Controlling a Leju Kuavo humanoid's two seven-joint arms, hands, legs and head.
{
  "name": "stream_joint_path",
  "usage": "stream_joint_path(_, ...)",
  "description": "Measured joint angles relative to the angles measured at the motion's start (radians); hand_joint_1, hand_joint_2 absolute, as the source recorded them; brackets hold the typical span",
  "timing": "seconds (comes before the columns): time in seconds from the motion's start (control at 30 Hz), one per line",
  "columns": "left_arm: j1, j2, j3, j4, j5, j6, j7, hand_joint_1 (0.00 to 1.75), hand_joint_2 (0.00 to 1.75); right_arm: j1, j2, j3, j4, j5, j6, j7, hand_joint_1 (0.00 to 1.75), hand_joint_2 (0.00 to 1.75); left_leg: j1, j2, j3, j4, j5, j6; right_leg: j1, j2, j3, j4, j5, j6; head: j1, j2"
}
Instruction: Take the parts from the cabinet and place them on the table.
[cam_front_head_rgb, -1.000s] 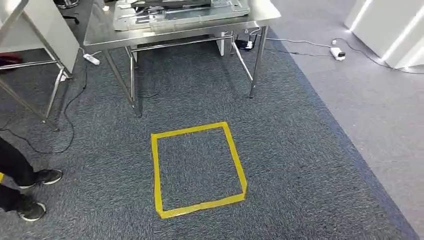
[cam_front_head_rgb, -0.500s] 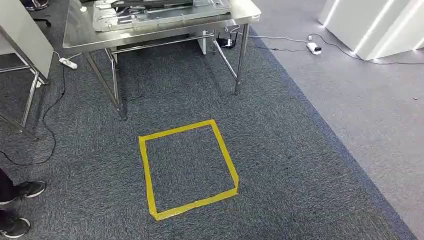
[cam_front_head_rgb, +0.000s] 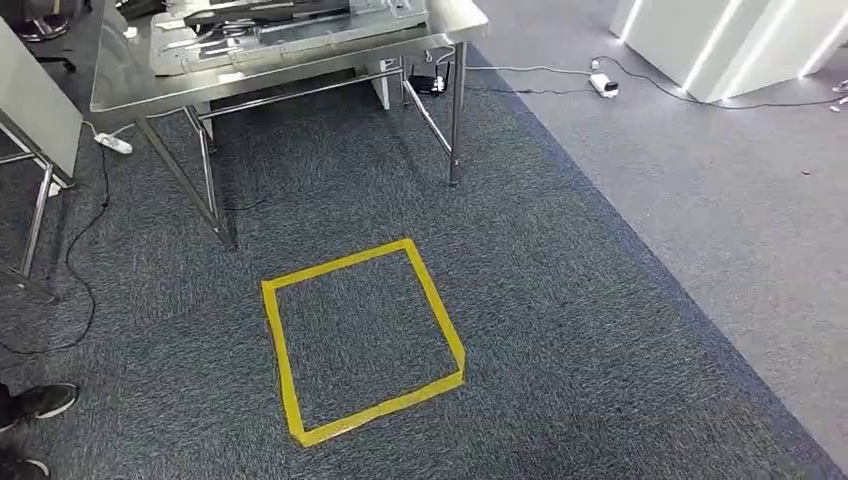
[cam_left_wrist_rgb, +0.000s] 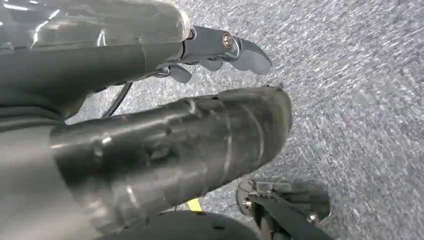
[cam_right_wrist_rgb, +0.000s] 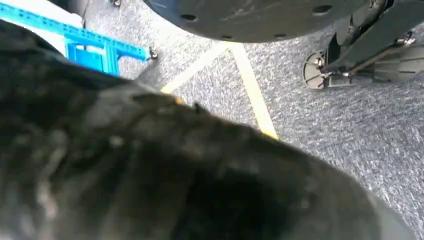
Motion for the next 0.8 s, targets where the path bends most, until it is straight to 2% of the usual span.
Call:
stream_joint_path(0.03, 0.001, 0.000, 0.000, 0.000, 0.000, 0.001, 0.000, 0.00, 0.00, -0.001, 0.000, 0.001, 0.000, 0.000, 0.005, -0.001, 0.00, 0.00, -0.002, -0.023, 0.015, -0.039, -0.012, 0.005, 0.004, 0.003, -0.003, 0.003, 0.001, 0.006, 0.000, 0.000)
stream_joint_path(0.13, -0.003, 0.000, 0.000, 0.000, -0.003, 0.003, 0.003, 0.00, 0.00, 0.000, 0.000, 0.002, 0.000, -0.003, 0.010, -0.004, 0.00, 0.00, -0.008, -0.016, 0.008, -0.043, -0.005, 0.021, 0.004, 0.014, -0.009, 0.000, 0.009, 0.027, 0.001, 0.000)
stream_joint_path(0.17, -0.003, 0.000, 0.000, 0.000, -0.004, 0.003, 0.004, 0.00, 0.00, 0.001, 0.000, 0.002, 0.000, -0.003, 0.012, -0.004, 0.00, 0.00, -0.006, -0.011, 0.008, -0.049, 0.000, 0.030, 0.003, 0.018, -0.008, -0.002, 0.011, 0.035, 0.000, 0.000)
stream_joint_path(0.2, -0.003, -0.001, 0.000, 0.000, -0.006, 0.004, 0.007, 0.00, 0.00, 0.001, 0.000, 0.002, 0.000, -0.003, 0.016, -0.004, 0.00, 0.00, -0.002, -0.001, 0.015, -0.058, 0.010, 0.042, -0.001, 0.009, -0.012, 0.010, 0.003, 0.038, 0.001, 0.000)
stream_joint_path(0.23, -0.002, -0.001, 0.000, 0.000, -0.006, 0.005, 0.008, 0.00, 0.00, 0.001, 0.000, 0.002, 0.000, -0.003, 0.019, -0.003, 0.00, 0.00, -0.002, 0.004, 0.012, -0.058, 0.012, 0.048, 0.000, -0.014, -0.025, 0.040, -0.025, 0.040, 0.002, 0.000)
stream_joint_path(0.27, -0.002, -0.001, 0.000, 0.000, -0.006, 0.006, 0.009, 0.00, 0.00, 0.000, 0.000, 0.002, 0.000, -0.003, 0.023, 0.000, 0.00, 0.00, -0.003, 0.008, 0.008, -0.058, 0.014, 0.052, 0.000, -0.022, -0.054, 0.100, -0.067, 0.042, 0.001, 0.000)
stream_joint_path(0.3, -0.001, -0.001, 0.000, 0.000, -0.006, 0.006, 0.010, 0.00, 0.00, 0.000, 0.000, 0.002, 0.000, -0.003, 0.025, 0.002, 0.00, 0.00, -0.005, 0.016, 0.006, -0.058, 0.015, 0.054, 0.000, -0.022, -0.090, 0.182, -0.110, 0.046, 0.001, 0.000)
stream_joint_path(0.33, 0.000, -0.001, 0.000, 0.000, -0.006, 0.006, 0.010, 0.00, 0.00, 0.000, 0.000, 0.002, 0.000, -0.004, 0.025, 0.005, 0.00, 0.00, -0.007, 0.025, 0.003, -0.057, 0.015, 0.054, 0.000, -0.023, -0.125, 0.262, -0.141, 0.048, 0.001, 0.000)
stream_joint_path(0.37, 0.000, -0.001, 0.000, 0.000, -0.006, 0.006, 0.010, 0.00, 0.00, 0.001, 0.000, 0.002, 0.000, -0.004, 0.025, 0.009, 0.00, 0.00, -0.008, 0.033, 0.001, -0.055, 0.014, 0.055, 0.000, -0.023, -0.143, 0.302, -0.148, 0.050, 0.001, 0.000)
stream_joint_path(0.4, 0.001, -0.001, 0.000, 0.000, -0.006, 0.006, 0.011, 0.00, 0.00, 0.001, 0.000, 0.002, 0.000, -0.004, 0.026, 0.014, 0.00, 0.00, -0.009, 0.041, 0.002, -0.054, 0.014, 0.055, 0.000, -0.024, -0.137, 0.296, -0.133, 0.049, 0.001, 0.000)
stream_joint_path(0.43, 0.000, -0.001, 0.000, 0.000, -0.006, 0.007, 0.011, 0.00, 0.00, 0.001, 0.000, 0.002, 0.000, -0.004, 0.027, 0.015, 0.00, 0.00, -0.010, 0.049, 0.003, -0.053, 0.012, 0.054, 0.000, -0.027, -0.108, 0.246, -0.099, 0.047, 0.001, 0.000)
stream_joint_path(0.47, -0.001, -0.001, 0.000, 0.000, -0.006, 0.007, 0.011, 0.00, 0.00, 0.001, 0.000, 0.002, 0.000, -0.003, 0.027, 0.016, 0.00, 0.00, -0.011, 0.055, 0.005, -0.053, 0.010, 0.053, 0.001, -0.035, -0.065, 0.167, -0.058, 0.042, 0.001, 0.000)
stream_joint_path(0.5, -0.001, -0.002, 0.000, 0.000, -0.006, 0.007, 0.011, 0.00, 0.00, 0.001, 0.000, 0.002, 0.000, -0.003, 0.027, 0.018, 0.00, 0.00, -0.011, 0.062, 0.009, -0.052, 0.007, 0.051, 0.003, -0.052, -0.013, 0.072, -0.018, 0.036, 0.001, 0.000)
stream_joint_path(0.53, -0.001, -0.002, 0.000, 0.000, -0.006, 0.007, 0.011, 0.00, 0.00, 0.000, -0.001, 0.002, 0.000, -0.003, 0.027, 0.018, 0.00, 0.00, -0.014, 0.070, 0.011, -0.051, 0.004, 0.047, 0.010, -0.091, 0.016, 0.009, -0.021, 0.027, 0.001, 0.000)
stream_joint_path(0.57, -0.001, -0.002, 0.000, 0.000, -0.006, 0.007, 0.011, 0.00, 0.00, -0.002, -0.001, 0.002, 0.000, -0.003, 0.027, 0.018, 0.00, 0.00, -0.020, 0.076, 0.010, -0.045, -0.001, 0.040, 0.018, -0.092, 0.017, 0.000, -0.019, 0.020, 0.000, 0.000)
stream_joint_path(0.67, -0.007, -0.002, 0.000, 0.000, -0.008, 0.008, 0.011, 0.00, 0.00, 0.001, -0.001, 0.002, 0.000, -0.002, 0.028, 0.018, 0.00, 0.00, -0.019, 0.097, 0.017, -0.053, 0.000, 0.030, 0.021, -0.066, 0.011, -0.001, -0.017, 0.012, 0.001, 0.000)
stream_joint_path(0.7, -0.008, -0.002, 0.000, 0.000, -0.009, 0.008, 0.011, 0.00, 0.00, 0.000, 0.000, 0.002, 0.000, -0.002, 0.027, 0.017, 0.00, 0.00, -0.021, 0.095, 0.016, -0.045, -0.012, 0.022, 0.006, -0.058, 0.018, -0.013, -0.008, 0.002, 0.000, 0.000)
stream_joint_path(0.73, -0.008, -0.002, 0.000, 0.000, -0.010, 0.008, 0.011, 0.00, 0.00, -0.001, 0.000, 0.002, 0.000, -0.002, 0.028, 0.016, 0.00, 0.00, -0.018, 0.057, 0.009, -0.021, -0.032, 0.015, 0.006, -0.051, 0.019, -0.016, -0.006, -0.003, 0.000, 0.000)
stream_joint_path(0.77, -0.007, -0.002, 0.000, 0.000, -0.010, 0.008, 0.011, 0.00, 0.00, -0.003, -0.001, 0.002, 0.000, 0.000, 0.028, 0.014, 0.00, 0.00, -0.013, 0.033, -0.016, 0.036, -0.072, 0.012, 0.006, -0.045, 0.016, -0.016, -0.004, -0.010, -0.001, 0.000)
stream_joint_path(0.8, -0.006, -0.002, 0.000, 0.000, -0.011, 0.008, 0.011, 0.00, 0.00, -0.005, -0.001, 0.002, 0.000, 0.000, 0.029, 0.014, 0.00, 0.00, -0.010, 0.022, -0.049, 0.109, -0.111, 0.009, 0.007, -0.036, 0.013, -0.016, -0.003, -0.011, 0.000, 0.000)
